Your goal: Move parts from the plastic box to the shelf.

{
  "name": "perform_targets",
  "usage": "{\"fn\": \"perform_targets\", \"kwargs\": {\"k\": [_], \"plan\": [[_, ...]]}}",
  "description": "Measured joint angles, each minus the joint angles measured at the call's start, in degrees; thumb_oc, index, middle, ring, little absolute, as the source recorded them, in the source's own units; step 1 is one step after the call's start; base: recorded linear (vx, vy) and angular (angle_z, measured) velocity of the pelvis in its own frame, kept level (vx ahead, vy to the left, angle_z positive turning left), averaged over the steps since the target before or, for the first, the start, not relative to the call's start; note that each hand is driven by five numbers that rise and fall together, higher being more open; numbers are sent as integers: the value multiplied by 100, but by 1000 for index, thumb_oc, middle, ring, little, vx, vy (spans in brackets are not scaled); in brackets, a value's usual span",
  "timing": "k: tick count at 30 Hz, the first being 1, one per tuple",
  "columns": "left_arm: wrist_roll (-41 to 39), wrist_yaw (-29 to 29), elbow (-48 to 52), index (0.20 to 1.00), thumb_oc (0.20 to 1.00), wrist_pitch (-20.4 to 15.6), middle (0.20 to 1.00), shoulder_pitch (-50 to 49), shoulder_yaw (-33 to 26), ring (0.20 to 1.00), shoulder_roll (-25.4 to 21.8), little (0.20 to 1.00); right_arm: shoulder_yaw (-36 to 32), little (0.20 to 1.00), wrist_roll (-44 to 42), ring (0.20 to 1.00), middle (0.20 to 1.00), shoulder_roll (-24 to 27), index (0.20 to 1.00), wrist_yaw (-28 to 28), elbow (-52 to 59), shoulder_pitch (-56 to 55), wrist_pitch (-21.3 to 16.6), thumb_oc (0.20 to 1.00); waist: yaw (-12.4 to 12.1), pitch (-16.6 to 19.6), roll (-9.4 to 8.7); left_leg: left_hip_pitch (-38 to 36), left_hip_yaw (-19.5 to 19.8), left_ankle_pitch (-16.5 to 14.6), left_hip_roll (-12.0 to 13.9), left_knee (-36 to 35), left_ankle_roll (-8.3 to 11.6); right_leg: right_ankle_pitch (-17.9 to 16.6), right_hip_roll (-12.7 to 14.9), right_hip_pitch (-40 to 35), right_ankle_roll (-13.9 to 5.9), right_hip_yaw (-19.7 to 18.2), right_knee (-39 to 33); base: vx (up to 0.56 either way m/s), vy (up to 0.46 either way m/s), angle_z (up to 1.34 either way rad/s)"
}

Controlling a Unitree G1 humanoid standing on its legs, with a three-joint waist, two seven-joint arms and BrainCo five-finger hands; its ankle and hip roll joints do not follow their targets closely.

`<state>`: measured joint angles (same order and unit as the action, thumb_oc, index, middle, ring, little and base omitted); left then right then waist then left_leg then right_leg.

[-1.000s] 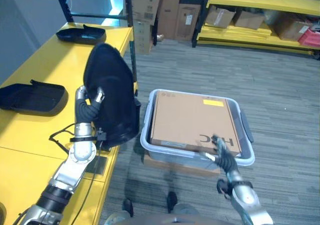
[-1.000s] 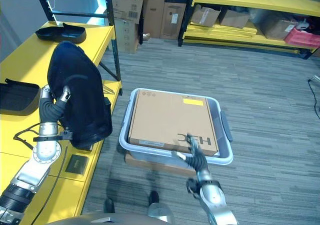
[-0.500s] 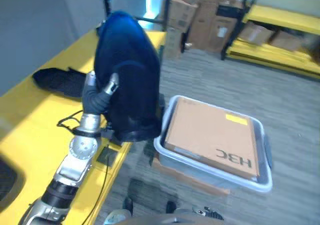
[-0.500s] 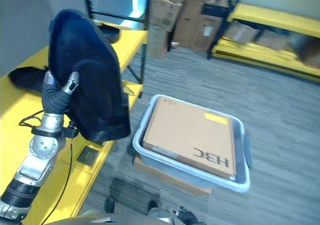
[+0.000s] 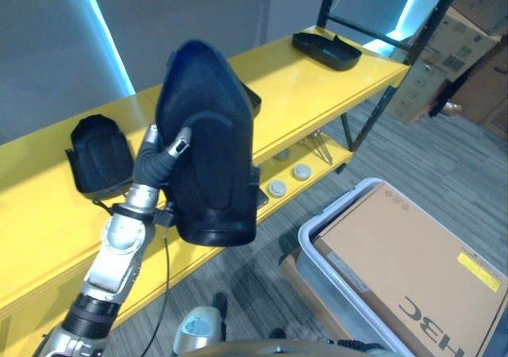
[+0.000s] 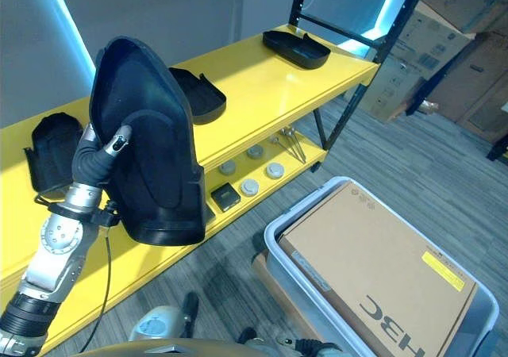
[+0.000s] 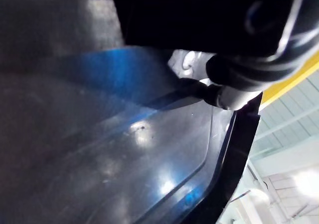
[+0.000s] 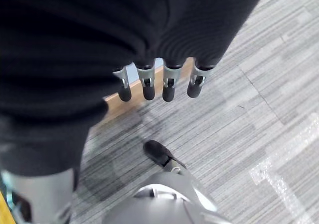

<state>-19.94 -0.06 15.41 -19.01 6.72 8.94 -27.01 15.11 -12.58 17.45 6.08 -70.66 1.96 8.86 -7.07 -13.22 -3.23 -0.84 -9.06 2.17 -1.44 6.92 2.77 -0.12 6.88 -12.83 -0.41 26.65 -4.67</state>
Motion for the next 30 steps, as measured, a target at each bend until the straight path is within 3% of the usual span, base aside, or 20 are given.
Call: {"fn": "perform_targets", "kwargs": {"k": [3, 4, 7, 11, 13, 17, 18, 19, 20, 21, 23, 24, 26, 27, 30], "plan": [[-15, -261, 157, 200, 200, 2, 200, 69, 3, 200, 68, 200, -6, 1000, 82, 1000, 1000, 74, 1000, 25, -8, 37, 66, 1000, 221, 41, 264, -445, -222, -149, 221, -258, -222, 118, -14, 30, -180, 201, 301, -2, 139, 80], [-15, -404, 221, 200, 200, -8, 200, 143, -8, 200, 114, 200, -119, 1000, 70, 1000, 1000, 78, 1000, 29, -16, 18, 141, 1000, 277, 95, 468, -491, -248, -201, 209, -543, -389, 262, -22, 170, -305, 243, 639, 9, 175, 69], [-16, -559, 211, 200, 200, 0, 200, 175, -137, 200, 100, 200, -212, 1000, 139, 1000, 1000, 58, 1000, 124, -7, 40, 147, 1000, 257, 78, 403, -523, -73, -48, 11, -846, -495, 354, 45, 326, -387, -116, 848, 25, 238, 44], [-24, -783, 256, 200, 200, 1, 200, 170, -363, 200, -99, 200, -177, 1000, 403, 1000, 1000, -10, 1000, 124, -9, 168, 85, 1000, 172, 92, 402, -605, 42, 33, -203, -1152, -484, 279, 195, 284, -491, -88, 809, -29, 252, 32], [-30, -835, 343, 200, 200, 0, 200, 203, -428, 200, -278, 200, -55, 1000, 400, 1000, 1000, -136, 1000, 94, 2, 293, -30, 1000, 132, 96, 399, -588, 60, 70, -275, -1138, -555, 322, 340, 390, -644, -51, 1114, -30, 171, 17], [-30, -858, 418, 200, 200, -9, 200, 263, -423, 200, -353, 200, -63, 1000, 393, 1000, 1000, -262, 1000, 77, 42, 411, -129, 1000, 112, 117, 438, -574, 200, 86, -316, -1139, -616, 468, 536, 653, -658, -137, 1825, 19, 47, 40], [-30, -894, 80, 200, 200, -22, 200, 693, -41, 200, -155, 200, -120, 1000, 393, 1000, 1000, -157, 1000, 84, 159, 306, -169, 1000, 367, 17, 599, -706, 982, 158, -303, -1065, -790, 745, 504, 994, -560, -838, 3172, 74, -46, 176], [-53, -912, 81, 200, 200, -43, 200, 759, 92, 200, -164, 200, -118, 1000, 356, 1000, 1000, -181, 1000, 82, 197, 259, -224, 1000, 562, 66, 608, -667, 1310, 192, -267, -1117, -724, 1038, 205, 1093, -625, -1365, 3080, 75, -43, 205], [-114, -926, 131, 200, 200, -88, 200, 802, 130, 200, -209, 200, -82, 1000, 398, 1000, 1000, -205, 1000, 86, 187, 286, -239, 1000, 583, 67, 573, -645, 1427, 182, -261, -1148, -733, 1134, 37, 1192, -621, -1681, 2886, 97, -50, 162], [-232, -936, 160, 200, 200, -166, 200, 907, 173, 200, -221, 200, 74, 1000, 395, 1000, 1000, -260, 1000, 78, -22, 315, -265, 1000, 585, 90, 476, -521, 1772, 255, -288, -1146, -739, 1167, -399, 1309, -514, -2463, 2229, 112, -61, 132], [-253, -886, 211, 200, 200, -165, 200, 944, 247, 200, -238, 200, 29, 1000, 382, 1000, 1000, -302, 1000, 78, -142, 320, -280, 1000, 647, 128, 399, -431, 1892, 268, -332, -1147, -755, 989, -567, 1310, -376, -2651, 1541, 84, -83, 135], [-252, -871, 248, 200, 200, -161, 200, 910, 261, 200, -221, 200, 19, 1000, 357, 1000, 1000, -299, 1000, 83, -181, 305, -306, 1000, 642, 162, 338, -383, 1920, 267, -373, -1178, -754, 695, -642, 1276, -246, -2759, 1427, 54, -89, 118], [-249, -785, 478, 200, 200, -135, 200, 743, 335, 200, -220, 200, 16, 1000, 357, 1000, 1000, -263, 1000, 96, -233, 294, -294, 1000, 635, 267, 403, -341, 2003, 269, -394, -1171, -704, 436, -678, 1275, -147, -2876, 1316, 36, -87, 82], [-243, -723, 703, 200, 200, -122, 200, 606, 334, 200, -245, 200, 49, 1000, 423, 1000, 1000, -223, 1000, 126, -237, 298, -260, 1000, 529, 269, 500, -300, 1947, 276, -325, -1143, -641, 411, -706, 1280, -133, -2790, 1281, 7, -45, 33], [-243, -573, 929, 200, 200, -89, 200, 477, 341, 200, -230, 200, 113, 1000, 655, 1000, 1000, -237, 1000, 237, -230, 416, -242, 1000, 365, 292, 551, -329, 1818, 295, -160, -1137, -465, 305, -824, 1145, -57, -2719, 1092, 37, -20, 1]]}}
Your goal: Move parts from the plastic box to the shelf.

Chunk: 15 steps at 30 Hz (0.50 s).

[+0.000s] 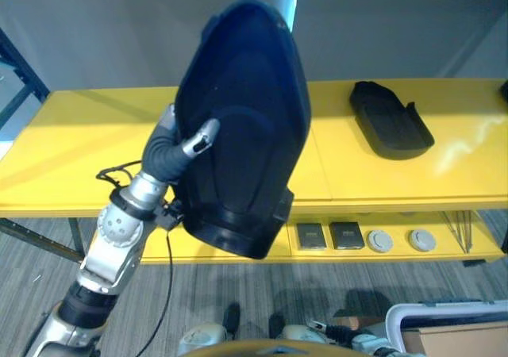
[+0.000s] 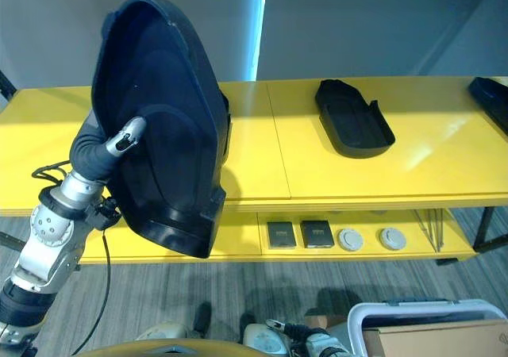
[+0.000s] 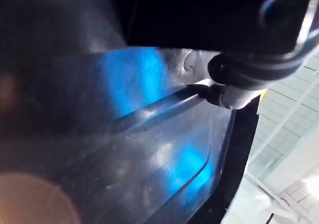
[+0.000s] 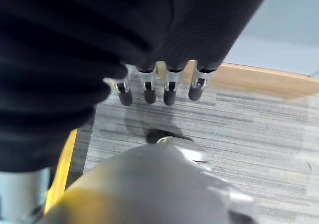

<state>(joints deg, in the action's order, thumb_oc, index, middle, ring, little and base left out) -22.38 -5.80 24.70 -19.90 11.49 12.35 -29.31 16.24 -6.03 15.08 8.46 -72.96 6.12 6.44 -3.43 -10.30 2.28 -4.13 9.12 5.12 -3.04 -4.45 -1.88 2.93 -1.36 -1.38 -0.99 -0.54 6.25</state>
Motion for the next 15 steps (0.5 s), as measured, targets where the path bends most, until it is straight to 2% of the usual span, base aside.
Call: {"fn": "perform_targets", "kwargs": {"k": [1, 2, 3, 4, 5, 7, 9, 11, 12, 14, 15], "plan": [[-4, 37, -13, 200, 200, 62, 200, -1, -1, 200, -2, 200, 51, 1000, 130, 1000, 1000, 9, 1000, 26, -1, 43, 3, 1000, -38, -1, -8, 39, -28, 9, 25, 94, 59, -10, -17, -85, 6, 49, -31, 51, 98, 30], [-14, -32, -161, 200, 200, 205, 200, 34, 67, 200, 124, 200, 144, 1000, 78, 1000, 1000, 24, 1000, -19, -23, 23, 24, 1000, 21, -18, -13, 151, -30, -71, 26, 325, 179, -160, 26, -379, 95, 357, -322, 72, 211, 66], [-69, -93, -235, 200, 200, 256, 200, 31, 124, 200, 158, 200, 141, 1000, -90, 1000, 1000, 32, 1000, -47, -23, -17, 79, 1000, 57, -18, -14, 122, -82, -148, 65, 323, 218, -193, 44, -518, 140, 513, -467, 84, 270, 91], [-112, -140, -266, 200, 200, 282, 200, -16, 146, 200, 167, 200, 119, 1000, -255, 1000, 1000, 42, 1000, -81, -22, -17, 158, 1000, 59, -26, -30, 108, -242, -248, 130, 323, 207, -206, 90, -594, 157, 638, -523, 71, 301, 77], [-135, -195, -288, 200, 200, 306, 200, -78, 147, 200, 162, 200, 25, 1000, -423, 1000, 1000, 60, 1000, -112, -2, -7, 275, 1000, 69, -59, -106, 96, -563, -344, 206, 345, 230, -208, 189, -639, 203, 768, -570, 67, 322, 58], [-175, -210, -292, 200, 200, 333, 200, -236, 145, 200, 134, 200, -183, 1000, -507, 1000, 1000, 186, 1000, -119, -19, 29, 399, 1000, 18, -84, -147, 91, -939, -425, 544, 309, 409, -219, 375, -654, 180, 842, -598, 66, 357, 44], [-241, -213, -419, 200, 200, 334, 200, -251, 157, 200, 126, 200, -220, 1000, -481, 1000, 1000, 372, 1000, -118, -23, 65, 403, 1000, 64, -95, -154, 98, -1134, -448, 1092, 305, 715, -214, 541, -684, 94, 942, -594, 34, 430, 39], [-264, -216, -594, 200, 200, 324, 200, -220, 161, 200, 133, 200, -237, 1000, -499, 1000, 1000, 492, 1000, -119, -32, 74, 402, 1000, 73, -90, -130, 81, -1232, -455, 1448, 307, 821, -228, 698, -701, -2, 947, -582, 85, 651, 14], [-291, -226, -880, 200, 200, 235, 200, -199, 166, 200, 126, 200, -280, 1000, -740, 1000, 1000, 650, 1000, -138, 3, 146, 471, 1000, 156, -106, -14, 17, -1216, -460, 1743, 319, 896, -184, 892, -687, -264, 902, -441, 158, 761, -2], [-291, -225, -1082, 200, 200, 190, 200, -213, 189, 200, 174, 200, -435, 1000, -830, 1000, 1000, 793, 1000, -145, -55, 142, 526, 1000, 268, -117, 158, -194, -1119, -441, 1764, 293, 888, -160, 1072, -690, -508, 743, -301, 124, 596, -24], [-321, -215, -1141, 200, 200, 161, 200, -201, 188, 200, 146, 200, -401, 1000, -826, 1000, 1000, 910, 1000, -147, -50, 192, 598, 1000, 280, -125, 298, -333, -1015, -471, 1641, 260, 838, -122, 1151, -632, -680, 593, -174, 70, 445, -47]]}}
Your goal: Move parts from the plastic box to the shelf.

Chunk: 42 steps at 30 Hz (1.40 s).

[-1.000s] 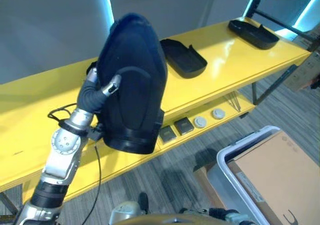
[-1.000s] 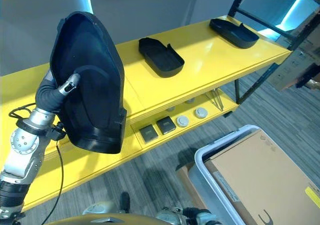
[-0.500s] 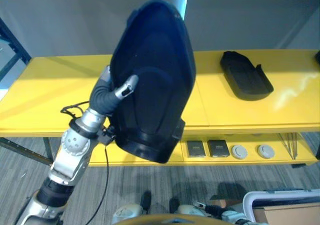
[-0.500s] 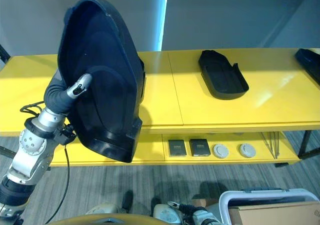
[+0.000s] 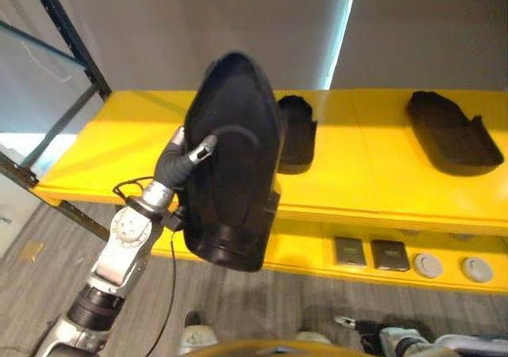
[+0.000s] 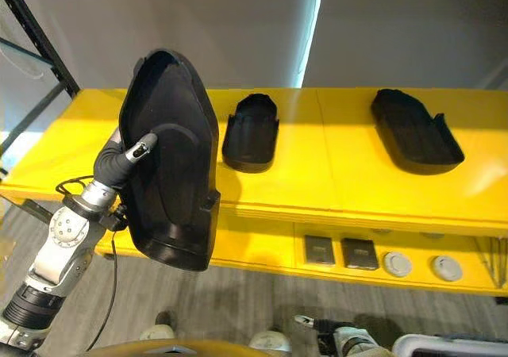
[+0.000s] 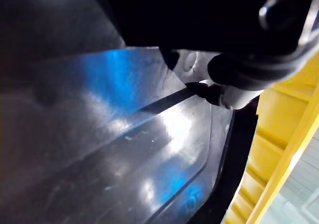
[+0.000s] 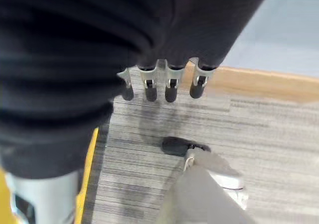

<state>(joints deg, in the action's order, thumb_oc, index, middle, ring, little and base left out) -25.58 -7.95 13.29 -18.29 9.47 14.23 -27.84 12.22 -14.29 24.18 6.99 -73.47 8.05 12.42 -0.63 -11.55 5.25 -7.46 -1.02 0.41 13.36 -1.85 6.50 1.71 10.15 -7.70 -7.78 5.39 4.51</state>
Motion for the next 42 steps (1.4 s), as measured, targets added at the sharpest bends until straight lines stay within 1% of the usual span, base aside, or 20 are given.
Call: {"fn": "perform_targets", "kwargs": {"k": [1, 2, 4, 5, 7, 8, 9, 11, 13, 14, 20, 28, 32, 33, 34, 35, 36, 38, 40, 42], "plan": [[-20, -8, -138, 200, 200, -65, 200, 92, 19, 200, -30, 200, 6, 1000, 7, 1000, 1000, 99, 1000, -11, 38, 10, 43, 1000, 52, -45, 99, -124, 113, 122, -151, -55, 109, 42, 96, 39, -108, -60, 128, 91, 563, -53], [-23, 11, -286, 200, 200, -70, 200, 141, -24, 200, -62, 200, 4, 1000, 13, 1000, 1000, -69, 1000, -34, -18, -17, 34, 1000, 67, -108, -179, -188, 0, 88, -550, -3, 263, 13, 507, 75, -105, -258, 145, 81, 514, -43], [-59, 34, -278, 200, 200, -65, 200, 372, 17, 200, -296, 200, -31, 1000, -3, 1000, 1000, -501, 1000, -231, -186, -100, 136, 1000, 110, -192, -577, 20, -58, -66, -1094, 291, -46, -327, 995, 200, 216, -315, 169, 22, 436, -16], [-64, 87, -289, 200, 200, -19, 200, 681, 261, 200, -500, 200, -325, 1000, -113, 1000, 1000, -659, 1000, -437, -233, -148, 195, 1000, 126, -285, -594, 378, -81, -170, -1192, 704, -234, -1057, 1067, 632, 332, -353, 421, -24, 423, -7], [-63, 91, -293, 200, 200, 35, 200, 780, 346, 200, -626, 200, -455, 1000, -96, 1000, 1000, -706, 1000, -519, -195, -148, 350, 1000, 50, -307, -514, 449, -327, -137, -1100, 681, -353, -1123, 1108, 971, 164, -196, 765, 17, 364, -43], [-61, 167, -284, 200, 200, 136, 200, 749, 323, 200, -751, 200, -439, 1000, 194, 1000, 1000, -736, 1000, -517, -293, -232, 356, 1000, 28, -299, -489, 412, -479, -101, -1171, 593, -593, -1297, 1003, 964, 70, 73, 932, 90, 299, -62], [-60, 187, -277, 200, 200, 186, 200, 736, 261, 200, -812, 200, -416, 1000, 277, 1000, 1000, -752, 1000, -528, -291, -299, 358, 1000, 0, -278, -470, 311, -514, -39, -1189, 385, -641, -1024, 764, 918, -29, 155, 996, 84, 247, -49], [-64, 296, -277, 200, 200, 204, 200, 723, 95, 200, -829, 200, -384, 1000, 269, 1000, 1000, -780, 1000, -551, -215, -405, 363, 1000, 107, -250, -295, 217, -373, 320, -1093, -122, -691, -227, -55, 729, 62, 114, 961, 69, 119, 13], [-78, 461, -271, 200, 200, 286, 200, 601, -25, 200, -822, 200, -358, 1000, 228, 1000, 1000, -792, 1000, -635, -160, -596, 400, 1000, 144, -197, -340, 272, -284, 460, -1351, -277, -763, 89, -622, 267, 247, 95, 63, 199, 153, 63], [-78, 632, -271, 200, 200, 369, 200, 389, -86, 200, -686, 200, -362, 1000, 59, 1000, 1000, -806, 1000, -630, -154, -713, 354, 1000, 379, -112, -219, 385, 101, 528, -1426, -308, -752, 156, -1051, 40, 556, -495, -440, 222, -9, 86], [-65, 1131, -438, 200, 200, 498, 200, 194, -329, 200, -714, 200, -48, 1000, 72, 1000, 1000, -760, 1000, -436, -173, -797, 400, 1000, 352, 118, -121, 592, 224, 640, -1392, -308, -611, -167, -1202, 9, 588, -598, -818, 43, -104, 23], [-313, 980, -1451, 200, 200, 712, 200, 283, -860, 200, -866, 200, -155, 1000, 122, 1000, 1000, -599, 1000, -198, -192, -820, 395, 1000, 460, 150, -45, 695, 73, 674, -1320, -163, -500, -146, -1221, 157, 680, -648, -726, 97, 13, -9], [-609, 783, -2206, 200, 200, 1047, 200, 394, -915, 200, -877, 200, -239, 1000, -22, 1000, 1000, -391, 1000, -211, -268, -808, 328, 1000, 471, -113, -216, 781, -113, 527, -1504, 369, -307, -100, -920, -82, 791, -795, -664, 194, 170, -15], [-661, 773, -2247, 200, 200, 1113, 200, 393, -912, 200, -861, 200, -214, 1000, -61, 1000, 1000, -298, 1000, -213, -268, -809, 280, 1000, 479, -116, -138, 745, -159, 544, -1468, 329, -290, -88, -917, -116, 723, -789, -660, 300, 277, -23], [-731, 679, -2608, 200, 200, 1059, 200, 501, -892, 200, -818, 200, -458, 1000, 44, 1000, 1000, -65, 1000, -125, -181, -825, 293, 1000, 641, -169, 9, 848, -101, 525, -1282, 471, 13, 28, -932, -222, 745, -1049, -676, 214, 172, -24], [-810, 638, -2933, 200, 200, 1085, 200, 594, -904, 200, -830, 200, -454, 1000, 94, 1000, 1000, 2, 1000, -99, -148, -816, 272, 1000, 608, -168, 10, 812, -143, 501, -1286, 308, -16, 10, -855, -214, 771, -1179, -707, 263, 182, -56], [-865, 631, -3572, 200, 200, 1130, 200, 904, -927, 200, -842, 200, -458, 1000, 122, 1000, 1000, 142, 1000, -74, -131, -757, 252, 1000, 619, -192, -41, 808, -221, 503, -1277, -41, -17, -5, -676, -172, 731, -1366, -725, 226, 153, -91], [-1090, 624, -4254, 200, 200, 1160, 200, 1331, -997, 200, -898, 200, -574, 1000, 132, 1000, 1000, 320, 1000, -49, -130, -756, 265, 1000, 754, -236, 260, 699, -306, 493, -843, -290, -134, 15, -768, -35, 323, -1446, -675, 180, 131, -73], [-1328, 569, -4492, 200, 200, 1216, 200, 1610, -1040, 200, -1216, 200, -557, 1000, 496, 1000, 1000, 186, 1000, 138, -127, -733, 279, 1000, 764, -466, -49, 608, -658, 633, -1043, -315, -373, -3, -483, 203, 97, -1489, -481, 83, 82, -78], [-1383, 541, -4561, 200, 200, 1376, 200, 1880, -1052, 200, -1510, 200, -417, 1000, 645, 1000, 1000, 35, 1000, 248, -137, -800, 300, 1000, 831, -598, -208, 687, -711, 655, -1163, -315, -448, -92, -308, 232, 63, -1189, -671, -31, 42, -35]]}}
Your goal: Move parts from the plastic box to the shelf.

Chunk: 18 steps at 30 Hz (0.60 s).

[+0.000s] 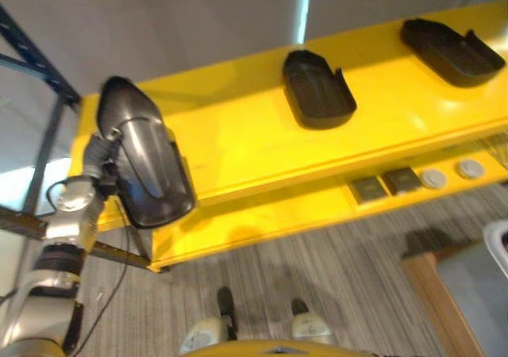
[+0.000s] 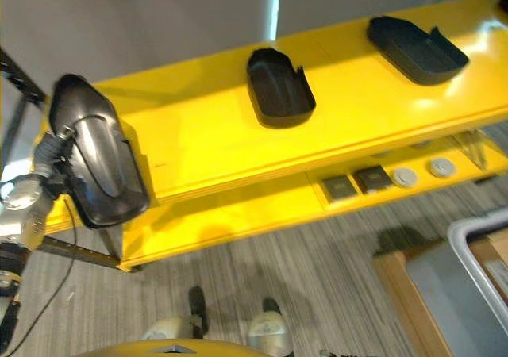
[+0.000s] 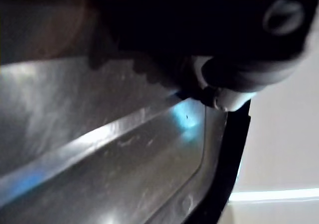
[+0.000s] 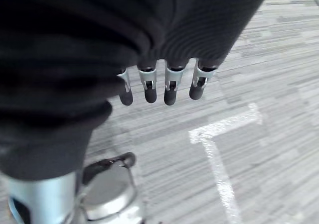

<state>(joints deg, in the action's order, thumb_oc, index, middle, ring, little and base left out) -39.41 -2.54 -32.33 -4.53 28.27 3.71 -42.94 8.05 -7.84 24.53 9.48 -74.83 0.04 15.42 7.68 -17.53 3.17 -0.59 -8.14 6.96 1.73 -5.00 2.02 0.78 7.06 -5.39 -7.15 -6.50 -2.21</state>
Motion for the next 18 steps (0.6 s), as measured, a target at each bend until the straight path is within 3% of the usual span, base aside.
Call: {"fn": "perform_targets", "kwargs": {"k": [1, 2, 4, 6, 10, 13, 18], "plan": [[-106, -51, 0, 200, 200, 58, 200, 194, -8, 200, -95, 200, 83, 1000, 49, 1000, 1000, -112, 1000, 27, 0, -68, 11, 1000, 29, -8, -138, 60, 9, 70, -90, 39, -107, -137, 85, -37, -28, 188, -200, -99, 52, -1], [-111, -51, 7, 200, 200, 60, 200, 229, -9, 200, -91, 200, 83, 1000, 50, 1000, 1000, -159, 1000, 29, -24, -116, 16, 1000, 42, -10, -145, 51, 9, 80, -117, 40, -121, -214, 101, -81, -35, 266, -291, -204, 99, -10], [-253, -46, -142, 200, 200, 46, 200, 419, 174, 200, -179, 200, 260, 1000, 19, 1000, 1000, -184, 1000, 42, -39, -158, -3, 1000, 26, -83, -68, 95, 35, 82, -129, 37, -127, -248, 88, 34, -38, 258, -284, -138, 68, -14], [-446, -55, -624, 200, 200, 101, 200, 1083, 280, 200, -304, 200, 524, 1000, 23, 1000, 1000, -155, 1000, 37, 2, 72, -134, 1000, 79, -291, 71, 451, 34, 156, -115, 37, -123, -395, 49, 412, -173, 252, -286, -60, 50, -4], [-551, -87, -1170, 200, 200, 419, 200, 1872, 622, 200, -438, 200, 640, 1000, -201, 1000, 1000, 52, 1000, -15, 314, 596, -273, 1000, 323, -652, 432, 797, 33, 187, 3, 2, 25, -497, -92, 786, -108, 207, -285, -81, 50, -7], [-551, -173, -1220, 200, 200, 628, 200, 2578, 991, 200, -695, 200, 748, 1000, -326, 1000, 1000, 271, 1000, -114, 423, 884, -271, 1000, 392, -1004, 482, 985, 46, 298, 37, 36, 51, -632, -155, 959, -112, 192, -247, -24, 0, -5], [-550, -190, -1191, 200, 200, 730, 200, 2751, 1275, 200, -683, 200, 758, 1000, -427, 1000, 1000, 306, 1000, -209, 434, 921, -303, 1000, 519, -1026, 466, 968, 44, 303, 42, 35, 51, -627, -158, 944, -111, 195, -248, 0, 0, 0]]}}
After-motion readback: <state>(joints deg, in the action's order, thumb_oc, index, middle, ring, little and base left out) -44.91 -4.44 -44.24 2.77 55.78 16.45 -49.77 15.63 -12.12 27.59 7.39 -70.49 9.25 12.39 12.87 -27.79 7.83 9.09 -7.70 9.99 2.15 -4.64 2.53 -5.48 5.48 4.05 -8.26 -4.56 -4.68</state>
